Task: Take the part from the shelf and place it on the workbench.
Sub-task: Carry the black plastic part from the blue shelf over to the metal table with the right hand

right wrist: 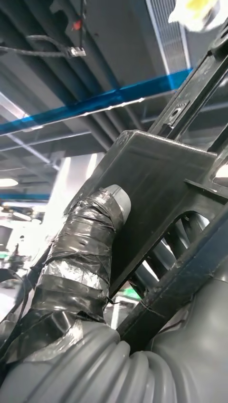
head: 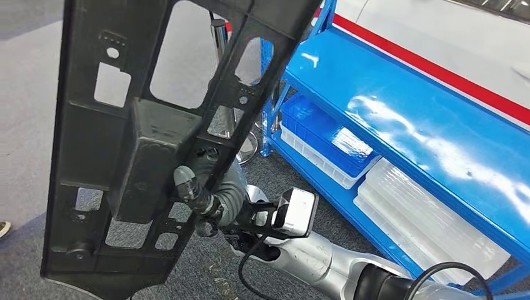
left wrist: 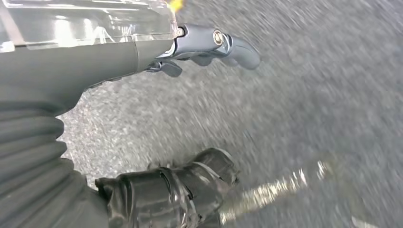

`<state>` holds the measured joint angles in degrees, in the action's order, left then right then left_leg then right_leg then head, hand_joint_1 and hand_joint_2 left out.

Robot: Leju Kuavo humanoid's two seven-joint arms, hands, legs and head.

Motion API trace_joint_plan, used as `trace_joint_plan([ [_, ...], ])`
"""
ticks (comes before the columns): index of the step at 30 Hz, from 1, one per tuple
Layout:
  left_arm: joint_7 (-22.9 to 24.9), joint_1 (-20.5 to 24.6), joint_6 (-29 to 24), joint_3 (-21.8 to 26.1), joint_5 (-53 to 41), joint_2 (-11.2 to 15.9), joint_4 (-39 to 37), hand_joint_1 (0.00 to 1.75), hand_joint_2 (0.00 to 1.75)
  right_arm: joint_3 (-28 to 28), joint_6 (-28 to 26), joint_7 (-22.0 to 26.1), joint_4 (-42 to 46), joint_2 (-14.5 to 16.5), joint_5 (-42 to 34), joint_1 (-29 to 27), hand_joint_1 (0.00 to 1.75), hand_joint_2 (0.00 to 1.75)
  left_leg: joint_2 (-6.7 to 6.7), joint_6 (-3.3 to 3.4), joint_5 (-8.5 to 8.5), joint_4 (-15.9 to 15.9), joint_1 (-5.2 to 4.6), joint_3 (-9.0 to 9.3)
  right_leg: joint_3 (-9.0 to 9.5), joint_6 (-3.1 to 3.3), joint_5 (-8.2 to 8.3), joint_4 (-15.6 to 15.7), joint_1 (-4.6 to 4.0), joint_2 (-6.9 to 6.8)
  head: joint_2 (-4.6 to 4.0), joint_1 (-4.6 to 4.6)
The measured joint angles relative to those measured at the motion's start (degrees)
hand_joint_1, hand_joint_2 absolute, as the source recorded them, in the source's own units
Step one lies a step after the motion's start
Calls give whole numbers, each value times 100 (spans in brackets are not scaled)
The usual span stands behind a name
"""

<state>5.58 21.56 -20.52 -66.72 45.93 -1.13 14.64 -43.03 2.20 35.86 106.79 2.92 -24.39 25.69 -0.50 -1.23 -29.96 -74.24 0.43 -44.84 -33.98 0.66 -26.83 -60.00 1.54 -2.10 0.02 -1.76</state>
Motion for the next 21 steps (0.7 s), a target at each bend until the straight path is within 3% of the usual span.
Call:
trace_joint_plan([
  [1, -36, -14, 32, 27, 18, 63, -1, 0, 175, -11, 2, 0, -44, 27, 0, 1, 175, 175, 14, 3, 80, 50, 4, 29, 4, 4, -8, -3, -2, -63, 0, 0],
  [2, -68, -36, 64, 46, 29, 124, -1, 0, 175, -21, 3, 1, -79, 55, 0, 5, 175, 175, 41, 18, 246, 317, 4, 167, 13, 2, -18, -5, -6, -122, 0, 1],
  [4, -127, -46, 162, 56, 17, 241, -2, 0, 175, -27, 3, 1, -125, 101, 0, 26, 175, 175, 231, 85, 541, 1086, -45, 558, 39, -19, -45, -1, -34, -247, 0, 2],
  [6, -190, -5, 328, 58, -57, 339, -2, 0, 175, -28, 1, 5, -158, 118, 0, 55, 175, 175, 366, 178, 620, 1493, -113, 750, 62, -55, -65, 16, -76, -373, 0, -4],
  [8, -235, 0, 508, 58, -152, 439, -2, 0, 175, -29, -10, 13, -191, 121, -13, 74, 175, 175, 275, 248, 619, 1532, -129, 753, 98, -103, -78, 48, -105, -489, 0, -10],
  [9, -256, -17, 584, 58, -196, 484, -2, 0, 175, -29, -27, 20, -204, 125, -30, 81, 175, 175, 212, 272, 627, 1560, -108, 773, 116, -136, -105, 43, -101, -480, 0, -10],
  [11, -300, -30, 690, 58, -266, 564, -2, 0, 175, -29, -66, 61, -230, 137, -100, 92, 175, 175, 99, 336, 649, 1621, -61, 827, 39, -176, -281, -194, -90, -242, -1, -14],
  [13, -332, -14, 739, 58, -300, 618, -2, 0, 175, -29, -84, 121, -265, 142, -181, 88, 175, 175, -20, 383, 657, 1637, -41, 844, -288, -184, -605, -878, -78, 77, -1, -20],
  [15, -339, -13, 750, 58, -305, 666, -3, 0, 175, -29, -85, 151, -314, 141, -224, 63, 175, 175, -169, 395, 654, 1624, -45, 839, -649, -192, -781, -1521, -79, 178, 0, -22],
  [16, -339, -19, 752, 58, -306, 687, -4, 0, 175, -29, -85, 154, -342, 141, -232, 53, 175, 175, -254, 394, 651, 1611, -45, 838, -712, -195, -713, -1574, -78, 192, 0, -22],
  [18, -341, -27, 755, 58, -308, 713, -4, 0, 175, -29, -85, 165, -383, 141, -236, 48, 175, 175, -431, 374, 633, 1565, -37, 834, -541, -193, -307, -1069, -56, 262, 0, -24],
  [19, -342, -27, 756, 58, -315, 718, -4, 0, 175, -29, -93, 173, -397, 141, -236, 49, 175, 175, -514, 351, 615, 1528, -36, 823, -388, -189, -124, -691, -34, 394, 0, -24],
  [21, -320, -13, 763, 58, -357, 719, -4, 0, 175, -29, -158, 186, -411, 140, -228, 45, 175, 175, -657, 289, 591, 1458, -29, 763, -172, -173, 23, -188, 4, 627, 0, -21],
])
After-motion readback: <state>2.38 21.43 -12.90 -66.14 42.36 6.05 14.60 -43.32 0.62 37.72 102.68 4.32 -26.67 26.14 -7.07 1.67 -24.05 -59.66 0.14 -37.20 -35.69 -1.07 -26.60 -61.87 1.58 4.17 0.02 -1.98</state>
